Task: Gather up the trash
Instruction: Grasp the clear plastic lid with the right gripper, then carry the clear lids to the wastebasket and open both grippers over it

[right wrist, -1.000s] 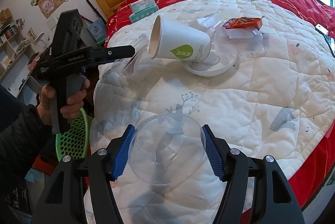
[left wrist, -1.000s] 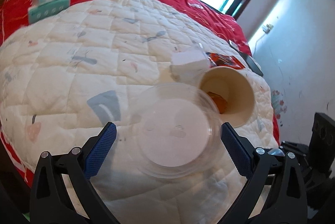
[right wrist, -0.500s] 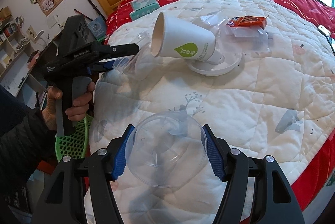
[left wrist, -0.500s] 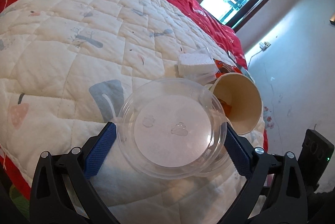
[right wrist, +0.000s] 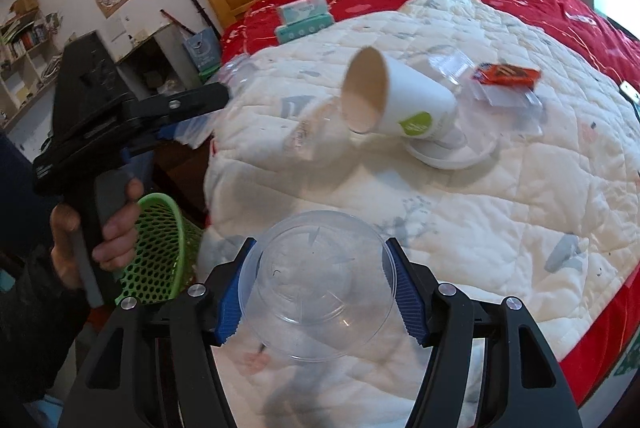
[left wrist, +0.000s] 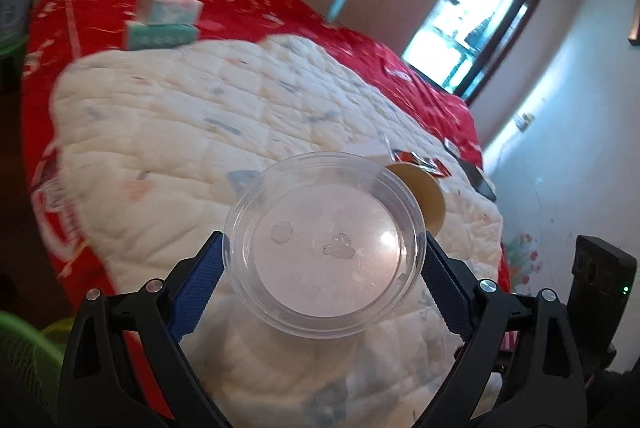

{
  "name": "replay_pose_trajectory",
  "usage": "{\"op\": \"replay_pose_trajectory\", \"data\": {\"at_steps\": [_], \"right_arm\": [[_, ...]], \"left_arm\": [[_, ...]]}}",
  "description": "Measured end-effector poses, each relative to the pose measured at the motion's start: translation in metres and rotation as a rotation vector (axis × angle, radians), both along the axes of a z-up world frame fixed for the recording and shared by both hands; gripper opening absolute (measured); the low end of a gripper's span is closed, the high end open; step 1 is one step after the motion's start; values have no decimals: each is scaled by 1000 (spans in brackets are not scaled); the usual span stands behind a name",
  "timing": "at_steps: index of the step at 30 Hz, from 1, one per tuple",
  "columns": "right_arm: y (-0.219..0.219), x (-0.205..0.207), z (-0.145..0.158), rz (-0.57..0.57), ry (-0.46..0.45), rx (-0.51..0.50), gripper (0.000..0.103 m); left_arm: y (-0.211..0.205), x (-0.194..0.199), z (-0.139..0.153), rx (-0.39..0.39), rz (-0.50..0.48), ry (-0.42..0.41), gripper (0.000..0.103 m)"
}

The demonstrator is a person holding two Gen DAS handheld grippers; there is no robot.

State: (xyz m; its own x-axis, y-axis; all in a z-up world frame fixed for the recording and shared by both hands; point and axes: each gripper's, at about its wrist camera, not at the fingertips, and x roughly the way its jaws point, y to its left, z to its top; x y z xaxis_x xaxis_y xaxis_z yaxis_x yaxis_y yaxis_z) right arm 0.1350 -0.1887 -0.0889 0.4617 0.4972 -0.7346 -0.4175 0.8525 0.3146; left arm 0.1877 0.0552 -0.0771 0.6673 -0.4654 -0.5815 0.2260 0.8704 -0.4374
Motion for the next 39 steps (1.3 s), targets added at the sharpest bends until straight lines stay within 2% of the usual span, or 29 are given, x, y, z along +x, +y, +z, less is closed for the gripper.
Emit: {"op": "replay_pose_trajectory", "data": {"at_steps": [10, 17, 26, 30, 39], "right_arm": [[51, -11, 14, 119, -17, 31, 62], [96, -22, 22, 216, -29, 31, 62], [135, -29, 28, 291, -40, 27, 62], [150, -32, 30, 323, -45, 26, 62], [188, -38, 30, 400, -45, 22, 62]], "left_arm": [[79, -93, 4, 139, 275, 58, 92], [131, -141, -22, 209, 426, 169, 92], [166, -170, -56, 223, 525, 296, 93], [176, -177, -62, 201, 546, 312, 96], [194, -204, -57, 161, 611, 292, 97]]}}
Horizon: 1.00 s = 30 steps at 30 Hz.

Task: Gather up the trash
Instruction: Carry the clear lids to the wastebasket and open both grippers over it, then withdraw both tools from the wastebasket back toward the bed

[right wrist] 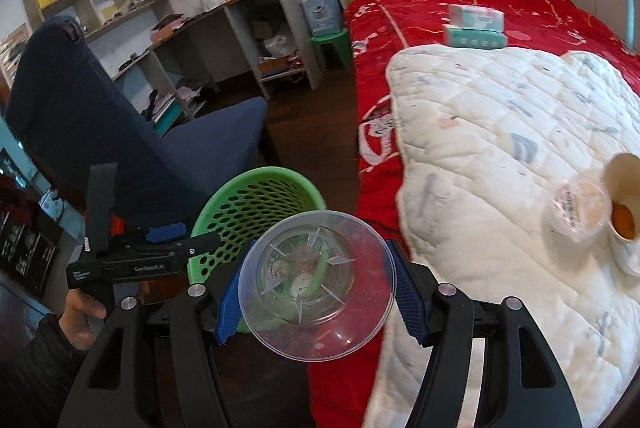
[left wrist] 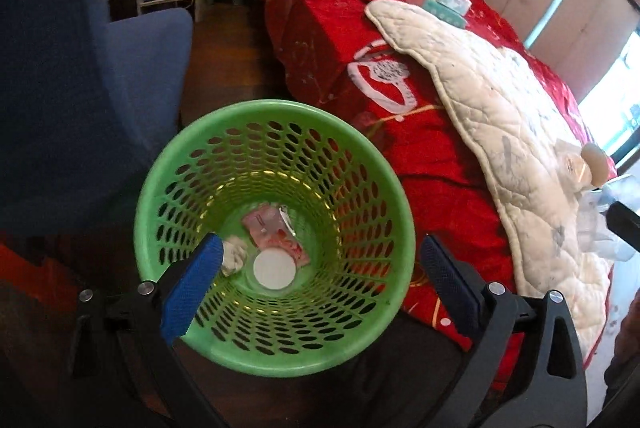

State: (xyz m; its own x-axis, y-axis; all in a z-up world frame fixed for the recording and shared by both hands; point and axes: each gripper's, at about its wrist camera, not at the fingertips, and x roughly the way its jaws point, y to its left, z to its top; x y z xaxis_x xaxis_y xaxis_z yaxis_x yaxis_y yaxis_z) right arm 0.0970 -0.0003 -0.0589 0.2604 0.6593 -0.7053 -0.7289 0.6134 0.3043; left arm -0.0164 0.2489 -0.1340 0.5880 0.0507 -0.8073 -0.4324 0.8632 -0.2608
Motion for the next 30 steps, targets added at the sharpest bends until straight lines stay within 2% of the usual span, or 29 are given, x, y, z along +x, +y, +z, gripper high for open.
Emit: {"op": "replay_pose_trajectory", "data": {"at_steps": [9, 22, 25, 30], "right_arm": [[48, -10, -8, 93, 10, -18, 62], [118, -11, -41, 154, 60, -65, 62], [127, -6, -43, 143, 62, -56, 71], [121, -2, -37, 120, 55, -36, 73]], "left_arm": [[11, -39, 13, 43, 50, -17, 97], [23, -71, 19, 76, 98, -32, 97], [24, -73, 19, 69, 103, -37, 97], [18, -68, 21, 66, 87, -47, 97]]}}
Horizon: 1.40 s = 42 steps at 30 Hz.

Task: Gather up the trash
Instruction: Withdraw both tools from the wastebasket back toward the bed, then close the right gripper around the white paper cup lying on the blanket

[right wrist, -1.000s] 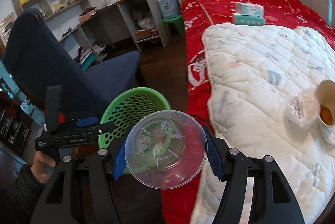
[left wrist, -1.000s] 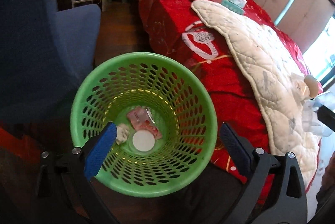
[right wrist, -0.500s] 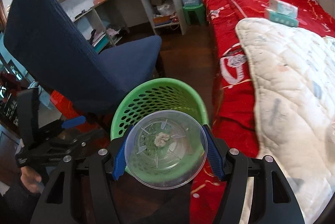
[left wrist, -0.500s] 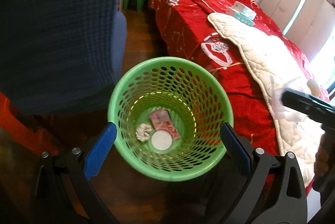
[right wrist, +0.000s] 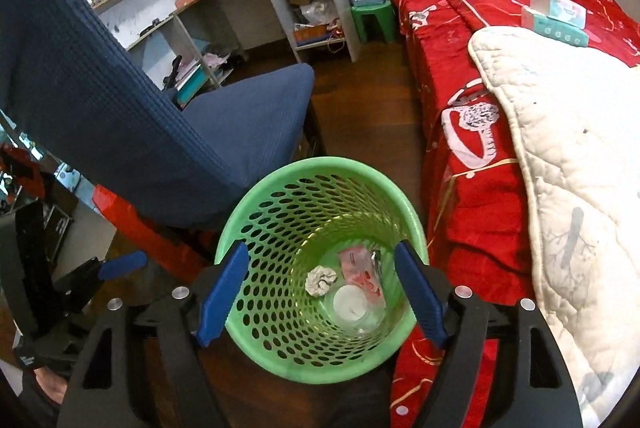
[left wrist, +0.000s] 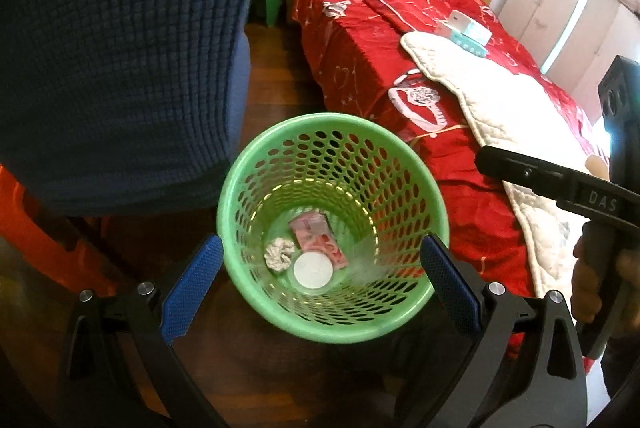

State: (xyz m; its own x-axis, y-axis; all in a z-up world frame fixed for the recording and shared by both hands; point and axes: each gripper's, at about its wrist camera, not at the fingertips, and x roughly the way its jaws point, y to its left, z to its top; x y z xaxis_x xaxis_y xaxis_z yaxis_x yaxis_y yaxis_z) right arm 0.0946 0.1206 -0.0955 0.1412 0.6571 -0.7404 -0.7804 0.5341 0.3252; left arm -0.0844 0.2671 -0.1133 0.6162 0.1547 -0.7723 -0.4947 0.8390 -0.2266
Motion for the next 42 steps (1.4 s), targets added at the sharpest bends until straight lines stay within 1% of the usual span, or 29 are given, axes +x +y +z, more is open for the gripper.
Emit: {"op": "replay_pose_trajectory", "data": {"at_steps": [4, 12, 17, 21, 28, 32, 36, 39, 42], "right_arm": [[-23, -1, 5, -32, -15, 11, 80], [-97, 7, 12, -140, -34, 8, 86], [-147, 15, 14, -230, -42, 3, 86], [-194, 29, 16, -326, -46, 4, 87], [-261, 53, 17, -471, -41, 10, 87], [-295, 71, 16, -544, -18, 40, 87], [-322, 94, 14, -595, 38, 92, 87], [-335, 115, 10, -610, 87, 135, 87], [-341, 130, 8, -628, 109, 148, 87]], "left_arm": [[-10, 10, 2, 1, -26, -5, 97], [-44, 42, 10, 11, -116, -19, 97], [-66, 62, 13, 9, -174, -26, 97], [-86, 78, 18, 17, -225, -32, 97], [-114, 101, 21, 18, -290, -35, 97], [-127, 108, 21, 25, -314, -30, 97], [-132, 112, 17, 28, -320, -13, 97], [-131, 113, 14, 24, -315, -1, 97], [-131, 115, 11, 18, -308, 11, 97]]}}
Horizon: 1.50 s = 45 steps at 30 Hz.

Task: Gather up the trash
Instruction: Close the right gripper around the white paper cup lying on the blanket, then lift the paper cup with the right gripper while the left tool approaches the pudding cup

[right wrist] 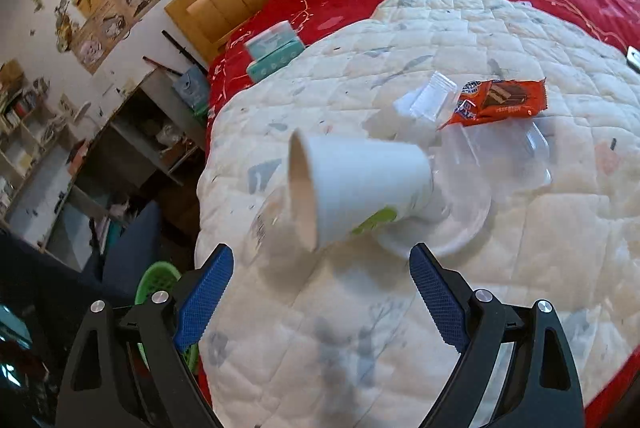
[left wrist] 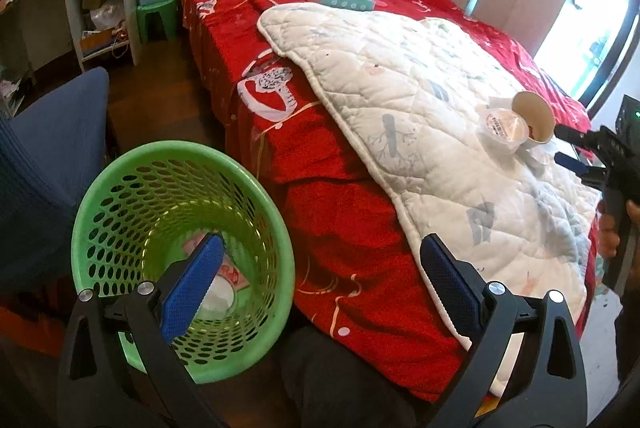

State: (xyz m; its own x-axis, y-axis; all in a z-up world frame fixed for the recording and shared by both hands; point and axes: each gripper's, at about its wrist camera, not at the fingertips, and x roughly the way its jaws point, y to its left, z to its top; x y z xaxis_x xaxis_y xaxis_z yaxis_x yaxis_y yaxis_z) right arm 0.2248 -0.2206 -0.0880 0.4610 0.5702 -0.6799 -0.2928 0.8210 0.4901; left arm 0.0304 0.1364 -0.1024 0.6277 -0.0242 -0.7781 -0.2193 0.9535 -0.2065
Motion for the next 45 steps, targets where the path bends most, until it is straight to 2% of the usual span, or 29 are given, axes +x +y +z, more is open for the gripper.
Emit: {"op": "replay_pose_trajectory", "data": {"at_steps": [10, 14, 23, 25, 27, 31, 36, 38, 39, 42, 44, 45], "right_arm": [[-11, 40, -17, -31, 25, 18, 89], [-13, 50, -22, -13, 33, 43, 91], [-4, 57, -27, 37, 24, 26, 91], [-1, 56, -27, 47, 15, 11, 82], [0, 54, -26, 47, 8, -6, 78], [-3, 46, -19, 43, -16, -19, 76], [-2, 27, 1, 46, -110, -134, 75], [2, 15, 11, 51, -168, -233, 75], [4, 11, 14, 56, -190, -267, 71], [13, -5, 22, 81, -258, -413, 51], [17, -12, 20, 109, -269, -483, 51], [18, -19, 20, 121, -283, -504, 56]], "left_arm": [[-6, 11, -8, 13, -13, 33, 97], [-8, 16, -11, 11, -16, 50, 97], [-15, 23, -15, 13, -33, 63, 97], [-17, 23, -15, 13, -37, 64, 97], [-18, 23, -15, 17, -40, 64, 97], [-20, 25, -14, 12, -45, 61, 97], [-27, 31, -12, 4, -67, 49, 97], [-30, 35, -10, 0, -77, 43, 97], [-33, 37, -10, -2, -84, 38, 97], [-41, 42, -8, -10, -103, 31, 97], [-46, 45, -7, -9, -119, 23, 97], [-50, 47, -5, -11, -128, 16, 97]]}}
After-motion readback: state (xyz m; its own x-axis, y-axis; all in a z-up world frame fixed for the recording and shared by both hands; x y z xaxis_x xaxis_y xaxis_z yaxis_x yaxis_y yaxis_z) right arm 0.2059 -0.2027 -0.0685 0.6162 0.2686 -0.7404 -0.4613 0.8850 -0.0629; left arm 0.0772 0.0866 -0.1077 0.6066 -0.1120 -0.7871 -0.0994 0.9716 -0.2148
